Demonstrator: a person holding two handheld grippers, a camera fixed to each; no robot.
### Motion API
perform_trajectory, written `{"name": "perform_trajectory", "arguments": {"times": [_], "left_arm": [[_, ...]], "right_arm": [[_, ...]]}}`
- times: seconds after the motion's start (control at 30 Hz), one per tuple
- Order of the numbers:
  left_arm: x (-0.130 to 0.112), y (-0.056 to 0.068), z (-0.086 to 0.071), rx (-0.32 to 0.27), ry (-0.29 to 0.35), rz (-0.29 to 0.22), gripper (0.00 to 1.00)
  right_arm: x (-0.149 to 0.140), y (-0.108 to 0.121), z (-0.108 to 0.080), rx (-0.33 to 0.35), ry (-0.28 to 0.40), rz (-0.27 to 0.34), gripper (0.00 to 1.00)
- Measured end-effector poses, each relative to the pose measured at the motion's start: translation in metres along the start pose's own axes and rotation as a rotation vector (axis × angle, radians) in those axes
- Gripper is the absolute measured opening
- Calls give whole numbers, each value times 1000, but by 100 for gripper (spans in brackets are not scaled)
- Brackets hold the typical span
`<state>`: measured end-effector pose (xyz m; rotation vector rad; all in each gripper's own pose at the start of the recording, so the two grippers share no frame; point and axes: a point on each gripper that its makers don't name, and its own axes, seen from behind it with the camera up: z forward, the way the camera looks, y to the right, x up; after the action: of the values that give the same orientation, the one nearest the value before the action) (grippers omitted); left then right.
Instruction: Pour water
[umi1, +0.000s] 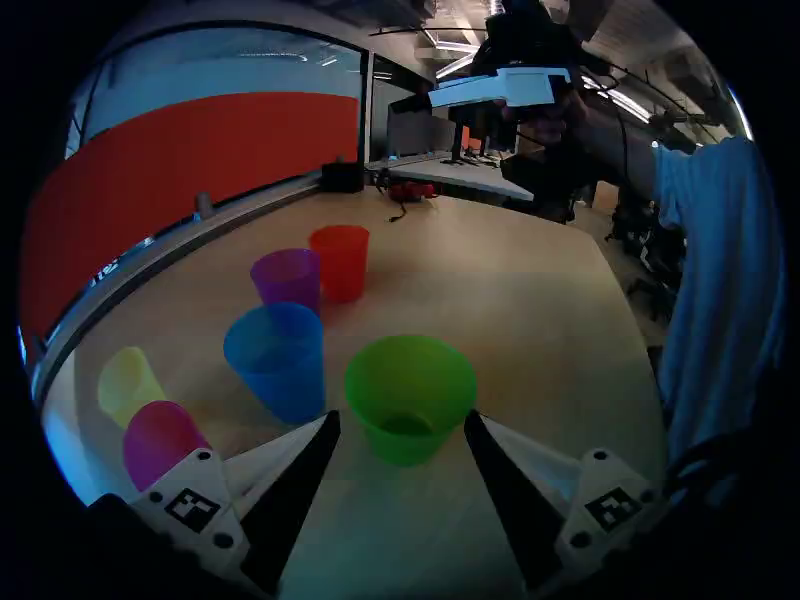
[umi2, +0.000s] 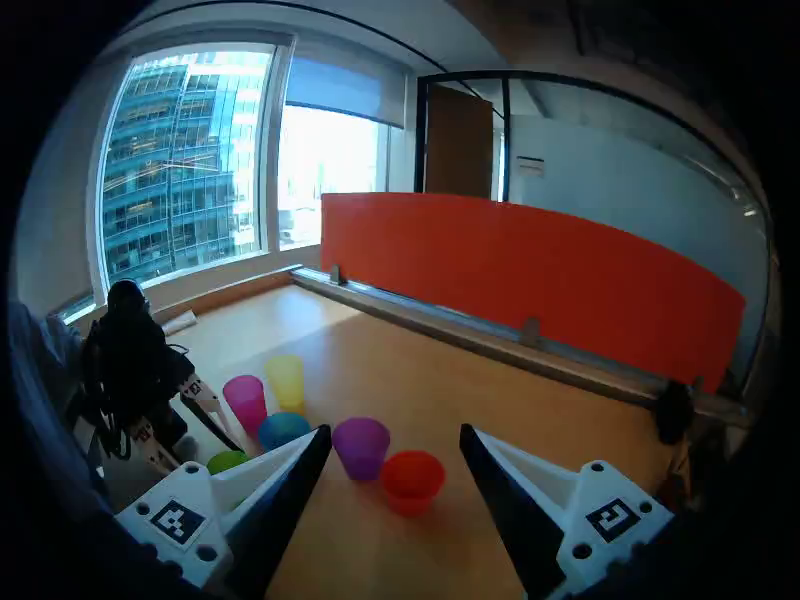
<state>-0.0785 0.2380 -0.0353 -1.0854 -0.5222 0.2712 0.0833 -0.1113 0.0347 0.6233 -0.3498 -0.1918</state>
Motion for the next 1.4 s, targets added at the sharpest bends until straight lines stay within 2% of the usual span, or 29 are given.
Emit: {"name": "perform_trajectory", "arguments": {"times": [0.37, 0.67, 1.07, 1.27, 1.4], "left_arm": [[5, 3, 19, -8, 3, -17, 92], [12, 5, 23, -3, 7, -23, 92], [16, 1, 20, 27, -5, 34, 87], [29, 2, 8, 22, 35, 18, 87], [39, -1, -3, 31, 65, 7, 87]], "right_arm": [[-2, 1, 1, -1, -4, -2, 100], [-3, 4, 0, -6, -5, 3, 100], [-4, 4, -1, -4, -2, 1, 100], [-5, 1, 0, 1, -3, 1, 100], [-5, -2, 1, 6, 0, 0, 100]]}}
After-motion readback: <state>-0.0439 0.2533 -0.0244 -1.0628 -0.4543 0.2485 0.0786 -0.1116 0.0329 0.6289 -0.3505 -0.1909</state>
